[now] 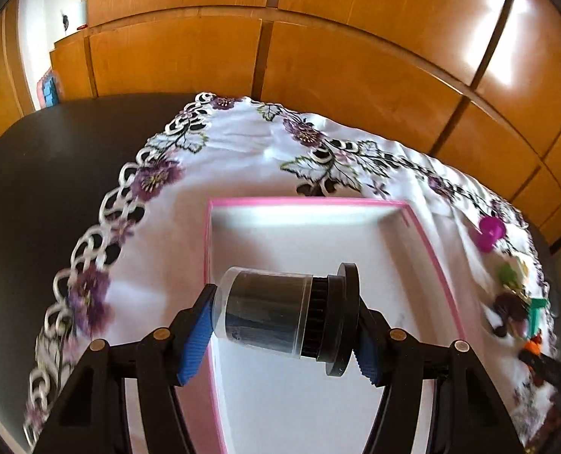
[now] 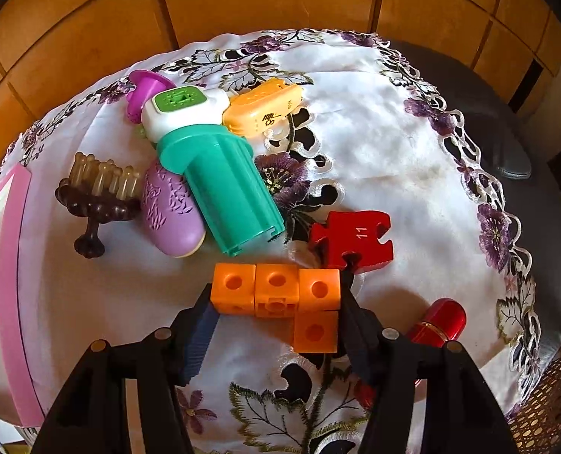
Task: Organize rigid objects
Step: 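Carry the cylinder into the tray with the left gripper while the right gripper grasps the orange cubes, then release the cylinder in the tray and withdraw the left gripper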
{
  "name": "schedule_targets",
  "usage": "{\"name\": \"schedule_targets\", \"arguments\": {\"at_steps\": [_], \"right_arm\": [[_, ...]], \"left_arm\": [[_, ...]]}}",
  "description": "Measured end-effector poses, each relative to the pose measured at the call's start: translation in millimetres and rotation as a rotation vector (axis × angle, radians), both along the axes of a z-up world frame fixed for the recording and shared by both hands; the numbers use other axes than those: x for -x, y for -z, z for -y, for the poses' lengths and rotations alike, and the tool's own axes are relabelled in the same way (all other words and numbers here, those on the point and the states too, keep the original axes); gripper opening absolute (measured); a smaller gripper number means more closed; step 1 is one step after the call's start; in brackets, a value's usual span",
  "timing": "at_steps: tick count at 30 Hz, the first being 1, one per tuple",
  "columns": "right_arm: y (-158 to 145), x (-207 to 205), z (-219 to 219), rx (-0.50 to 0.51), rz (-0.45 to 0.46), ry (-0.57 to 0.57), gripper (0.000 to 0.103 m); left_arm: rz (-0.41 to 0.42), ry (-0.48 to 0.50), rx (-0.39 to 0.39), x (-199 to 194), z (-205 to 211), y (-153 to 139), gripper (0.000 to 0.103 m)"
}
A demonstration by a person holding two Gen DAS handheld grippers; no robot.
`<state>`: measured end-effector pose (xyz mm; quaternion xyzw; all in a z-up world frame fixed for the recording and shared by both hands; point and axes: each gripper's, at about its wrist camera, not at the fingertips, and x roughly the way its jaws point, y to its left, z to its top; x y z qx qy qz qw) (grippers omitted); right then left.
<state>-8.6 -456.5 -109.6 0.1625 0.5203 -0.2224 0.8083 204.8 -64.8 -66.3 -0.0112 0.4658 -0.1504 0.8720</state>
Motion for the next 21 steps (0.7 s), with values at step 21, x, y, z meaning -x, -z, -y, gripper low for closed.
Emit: {"name": "schedule_targets", "arguments": {"at_steps": [21], "right_arm": [[1,0,-4,0.025,0.007,-0.023,0.061]], "left_arm": [[0.074,-0.017,0.01,114,-12,-11,0.086]]}}
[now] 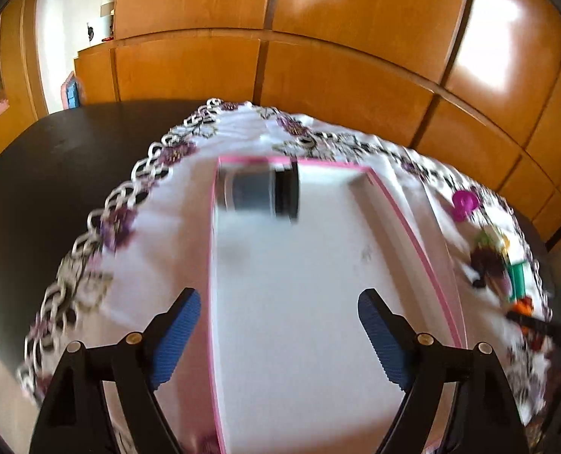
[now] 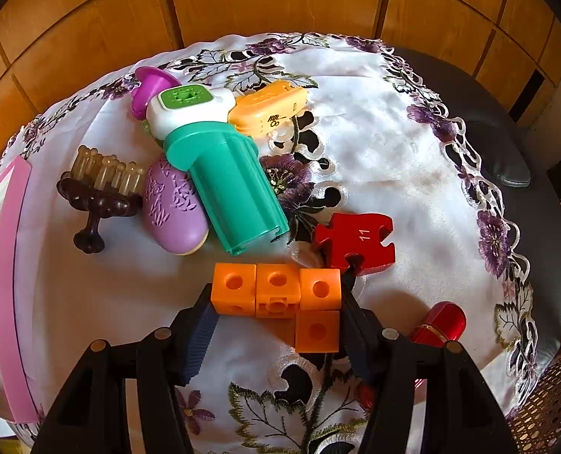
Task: Organize rigid objects
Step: 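Release the cylinder in the tray and withdraw the left gripper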
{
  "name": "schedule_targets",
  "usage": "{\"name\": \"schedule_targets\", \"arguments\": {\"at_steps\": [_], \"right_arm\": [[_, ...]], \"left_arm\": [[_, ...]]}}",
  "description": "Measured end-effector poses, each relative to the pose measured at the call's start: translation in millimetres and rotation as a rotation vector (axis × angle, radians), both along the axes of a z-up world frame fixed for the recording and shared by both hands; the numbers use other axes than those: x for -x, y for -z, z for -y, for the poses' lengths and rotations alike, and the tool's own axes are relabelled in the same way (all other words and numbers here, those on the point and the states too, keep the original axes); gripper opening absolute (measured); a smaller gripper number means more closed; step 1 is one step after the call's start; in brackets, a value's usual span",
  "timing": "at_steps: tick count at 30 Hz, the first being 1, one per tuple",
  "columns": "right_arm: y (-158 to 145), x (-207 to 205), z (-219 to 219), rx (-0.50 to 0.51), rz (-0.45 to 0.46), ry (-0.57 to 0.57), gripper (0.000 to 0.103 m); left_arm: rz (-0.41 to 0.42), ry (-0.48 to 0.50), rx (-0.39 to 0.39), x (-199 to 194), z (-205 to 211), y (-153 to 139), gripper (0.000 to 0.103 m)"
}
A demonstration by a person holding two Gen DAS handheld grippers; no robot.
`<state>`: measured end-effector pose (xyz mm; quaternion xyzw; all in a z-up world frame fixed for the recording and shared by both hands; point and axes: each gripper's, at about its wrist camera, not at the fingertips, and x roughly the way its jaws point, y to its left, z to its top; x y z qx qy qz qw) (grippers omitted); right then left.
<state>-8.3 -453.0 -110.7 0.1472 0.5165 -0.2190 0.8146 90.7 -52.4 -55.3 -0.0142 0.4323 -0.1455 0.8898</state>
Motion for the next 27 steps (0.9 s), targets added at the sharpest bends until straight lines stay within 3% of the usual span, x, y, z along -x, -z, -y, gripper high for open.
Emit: {"name": "schedule_targets", "arguments": {"at_steps": [9,17,27], "right_arm": [[-4,3,-6,0.025,0.003,-0.013,0.061],[-11,19,-35,0.022,0.05,-0.063,0.061],[-37,11,-96,-0.005,0.144,-0.263,0.061]], "left_arm": [[0.007,-0.005,-0.019,38,1,-5,0.086],[0.034,-0.026,-0.026,46,-6,-13,0.086],[0.023,-0.052,-0.022,48,-16,-11,0.086]]}}
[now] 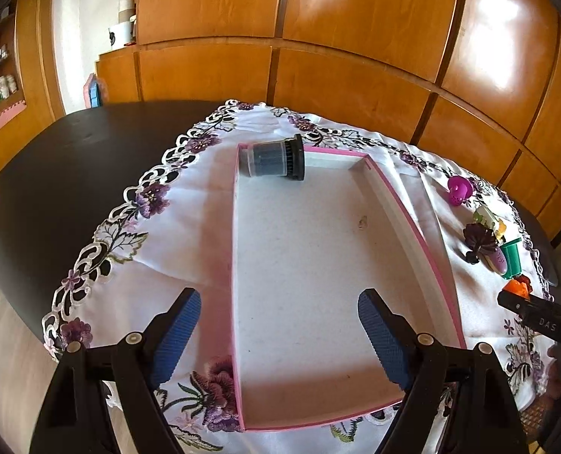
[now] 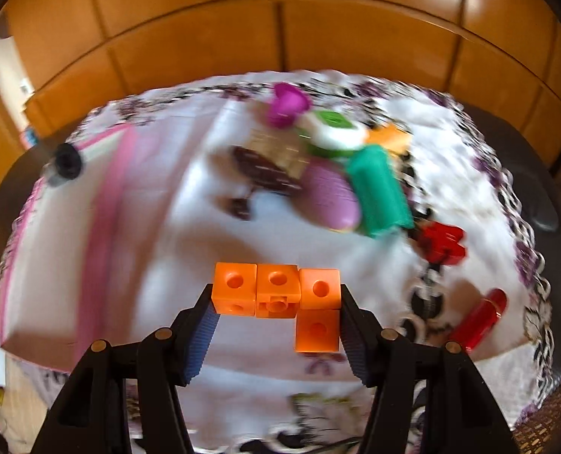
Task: Organize rigid objects
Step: 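Release the cylinder in the tray and withdraw the left gripper, then carry the orange cubes into the tray and release with the right gripper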
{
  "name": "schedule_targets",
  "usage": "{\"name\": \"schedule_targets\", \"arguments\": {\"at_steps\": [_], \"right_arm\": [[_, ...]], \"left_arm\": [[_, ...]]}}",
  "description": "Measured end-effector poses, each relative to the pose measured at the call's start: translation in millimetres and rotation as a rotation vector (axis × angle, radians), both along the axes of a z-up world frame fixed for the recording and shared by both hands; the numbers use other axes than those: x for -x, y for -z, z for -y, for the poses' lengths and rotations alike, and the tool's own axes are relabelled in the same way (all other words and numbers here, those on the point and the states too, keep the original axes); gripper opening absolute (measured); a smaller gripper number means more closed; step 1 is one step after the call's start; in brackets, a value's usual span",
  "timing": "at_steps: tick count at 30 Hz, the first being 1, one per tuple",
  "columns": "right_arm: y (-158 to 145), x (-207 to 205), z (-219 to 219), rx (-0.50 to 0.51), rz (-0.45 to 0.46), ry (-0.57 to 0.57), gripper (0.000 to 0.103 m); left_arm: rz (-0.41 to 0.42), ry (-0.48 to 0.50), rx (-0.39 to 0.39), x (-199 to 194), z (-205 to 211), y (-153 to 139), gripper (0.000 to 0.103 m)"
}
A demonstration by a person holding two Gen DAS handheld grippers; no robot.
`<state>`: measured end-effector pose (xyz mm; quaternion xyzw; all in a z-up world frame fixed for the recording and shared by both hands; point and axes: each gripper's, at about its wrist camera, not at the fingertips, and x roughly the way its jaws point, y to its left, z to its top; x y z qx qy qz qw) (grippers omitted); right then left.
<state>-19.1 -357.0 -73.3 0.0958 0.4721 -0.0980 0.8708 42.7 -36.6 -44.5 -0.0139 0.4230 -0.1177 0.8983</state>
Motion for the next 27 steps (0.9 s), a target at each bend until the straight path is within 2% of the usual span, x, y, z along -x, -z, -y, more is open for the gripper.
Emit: {"name": "schedule_targets", "arguments": {"at_steps": [12,19,27], "right_arm": [[-14,-4,-28,-0.034,0.023,-0.057,0.061],[-33,-18,-69,-0.037,0.086,-0.203,0.061],[-37,-32,-117,-0.036,0.084,-0.368,0.061]], "left_arm": [[-0.001,-0.023,0.007,-1,-9,1,0.086],[-0.011,-0.05,0.003,-2,-16,4,0.086],[-0.021,-0.104,0.006,-5,-36,4,0.086]]}}
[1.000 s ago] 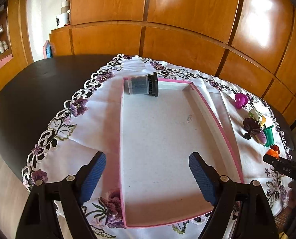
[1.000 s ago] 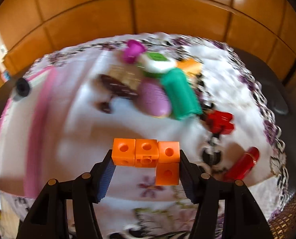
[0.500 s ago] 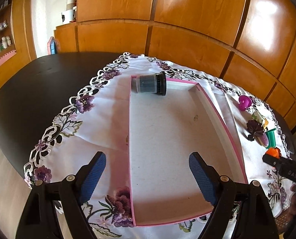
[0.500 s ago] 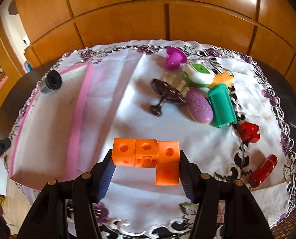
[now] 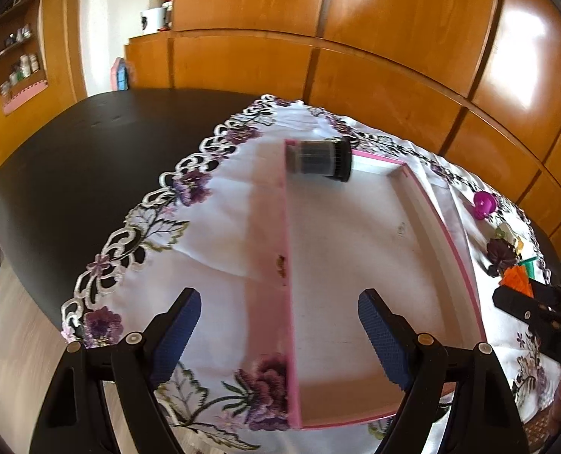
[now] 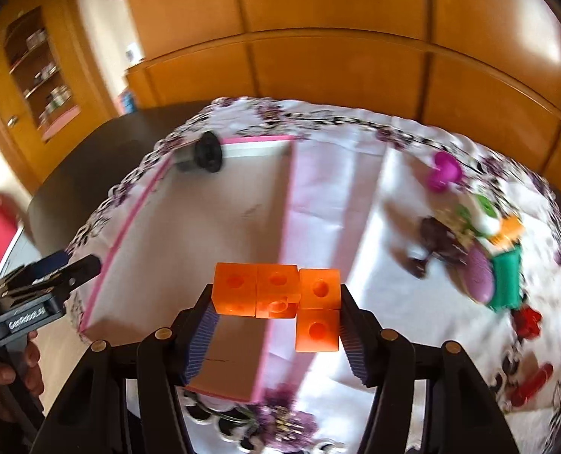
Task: Organize rigid objects
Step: 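Carry the orange cubes into the tray and release with the right gripper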
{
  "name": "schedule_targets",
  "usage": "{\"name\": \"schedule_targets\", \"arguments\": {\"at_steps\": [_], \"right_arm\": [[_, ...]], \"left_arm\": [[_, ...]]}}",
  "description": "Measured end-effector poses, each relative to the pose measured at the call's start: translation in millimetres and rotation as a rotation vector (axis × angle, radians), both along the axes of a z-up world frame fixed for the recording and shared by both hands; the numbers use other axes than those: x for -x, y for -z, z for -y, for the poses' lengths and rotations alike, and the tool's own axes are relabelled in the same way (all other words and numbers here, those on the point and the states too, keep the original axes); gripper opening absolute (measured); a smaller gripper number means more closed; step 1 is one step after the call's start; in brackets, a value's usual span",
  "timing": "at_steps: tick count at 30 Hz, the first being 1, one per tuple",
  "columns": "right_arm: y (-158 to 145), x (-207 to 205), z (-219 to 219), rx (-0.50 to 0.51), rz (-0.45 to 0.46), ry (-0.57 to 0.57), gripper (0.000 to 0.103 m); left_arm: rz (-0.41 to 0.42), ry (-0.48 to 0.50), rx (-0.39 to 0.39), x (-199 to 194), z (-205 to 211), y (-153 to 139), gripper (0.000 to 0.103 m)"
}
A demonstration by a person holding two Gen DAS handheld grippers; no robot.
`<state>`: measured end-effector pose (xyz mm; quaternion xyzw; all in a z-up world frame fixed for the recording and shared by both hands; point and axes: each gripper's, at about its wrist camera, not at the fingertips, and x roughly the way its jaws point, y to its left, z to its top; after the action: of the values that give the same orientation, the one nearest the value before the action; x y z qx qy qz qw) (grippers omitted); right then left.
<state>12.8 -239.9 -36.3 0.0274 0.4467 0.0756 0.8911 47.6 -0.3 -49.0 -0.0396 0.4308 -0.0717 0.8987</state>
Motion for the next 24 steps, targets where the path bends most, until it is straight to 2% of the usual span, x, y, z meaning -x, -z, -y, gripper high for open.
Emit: {"name": "schedule_targets", "arguments": {"at_steps": [4,8,17,20,24], "right_arm": [[4,-14,-30,0.036,-0.016,-0.1,0.061],[12,-36,-53,0.06,-0.039,-0.149,0.061],[31,-122,-95,0.067,-0.066,-0.098,0.061],[41,-144,-107,0.033,-0.097,-0.092,0.061],[50,-158,-117,-0.063,-0.156,-0.13,0.061]], "left_arm": [[-0.003,-0.035,-0.003,-1,-14,1,0.086],[-0.003,-0.074,-0.005,-3,-27,0,0.086],[-0.04,-0.121,-0.019,-8,-44,12,0.086],[-0.051,-0.128,-0.023,-9,-47,16,0.086],[-0.064,-0.128,-0.023,-10,-48,20,0.086]]}}
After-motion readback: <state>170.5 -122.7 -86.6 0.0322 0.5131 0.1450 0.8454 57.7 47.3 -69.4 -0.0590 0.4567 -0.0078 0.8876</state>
